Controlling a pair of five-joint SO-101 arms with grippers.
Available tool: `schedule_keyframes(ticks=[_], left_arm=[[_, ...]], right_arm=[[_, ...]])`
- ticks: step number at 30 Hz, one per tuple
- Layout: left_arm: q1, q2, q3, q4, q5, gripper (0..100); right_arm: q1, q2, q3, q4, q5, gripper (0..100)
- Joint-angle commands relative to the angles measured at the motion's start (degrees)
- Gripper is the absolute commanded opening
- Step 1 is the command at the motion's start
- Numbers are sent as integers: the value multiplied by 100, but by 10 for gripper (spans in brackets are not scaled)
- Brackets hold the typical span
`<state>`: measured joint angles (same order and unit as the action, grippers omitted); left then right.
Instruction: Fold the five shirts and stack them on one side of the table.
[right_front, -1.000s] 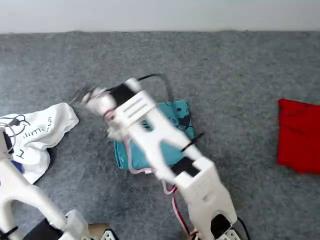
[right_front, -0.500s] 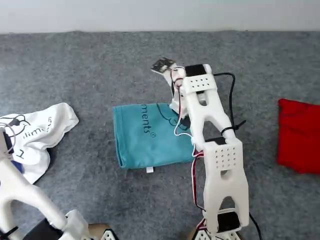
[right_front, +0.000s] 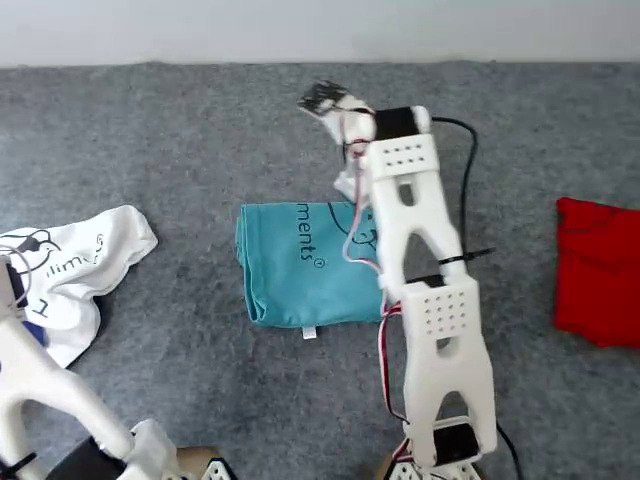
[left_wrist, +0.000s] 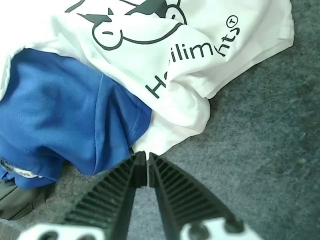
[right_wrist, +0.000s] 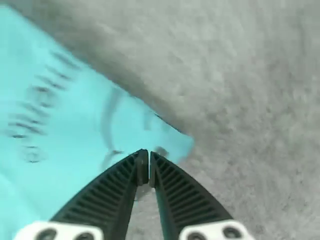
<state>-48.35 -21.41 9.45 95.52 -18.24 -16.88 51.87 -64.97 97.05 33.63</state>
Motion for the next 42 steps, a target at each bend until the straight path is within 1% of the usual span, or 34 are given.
schedule_keyframes(ticks=[1,3,7,9,12,16,21,24,28,31,35,37,39,42], left_arm=[[53,-176,-48,-88,35,14],[53,-176,-48,-88,35,14],[44,-176,-48,-88,35,14],[44,-176,-48,-88,35,14],[44,-176,-48,-88,35,14],[44,-176,-48,-88,35,14],[44,-176,-48,-79,35,14],[44,-176,-48,-79,35,14],[44,-176,-48,-79,35,14],[53,-176,-48,-88,35,14],[53,-176,-40,-149,35,14],[53,-176,-40,-158,35,14],[53,-176,-40,-167,35,14],[53,-176,-40,-167,35,14]], right_arm=[[-567,-180,-738,497,9,9],[-840,-224,-782,602,-18,9],[-1024,-382,-633,602,-598,11],[-1033,-558,-264,611,-756,11],[-989,-1086,659,611,-993,11],[-804,-2062,2136,611,-1204,9],[-382,-3099,3710,611,-1213,9],[-75,-3354,4378,611,-1213,9],[268,-3257,4985,462,-1292,9],[224,-2914,5178,198,-1301,9],[-40,-2167,5178,-92,-1301,9],[-31,-1877,5152,-154,-1301,9],[101,-1833,4958,119,-1319,9],[374,-2088,4598,602,-1600,9]])
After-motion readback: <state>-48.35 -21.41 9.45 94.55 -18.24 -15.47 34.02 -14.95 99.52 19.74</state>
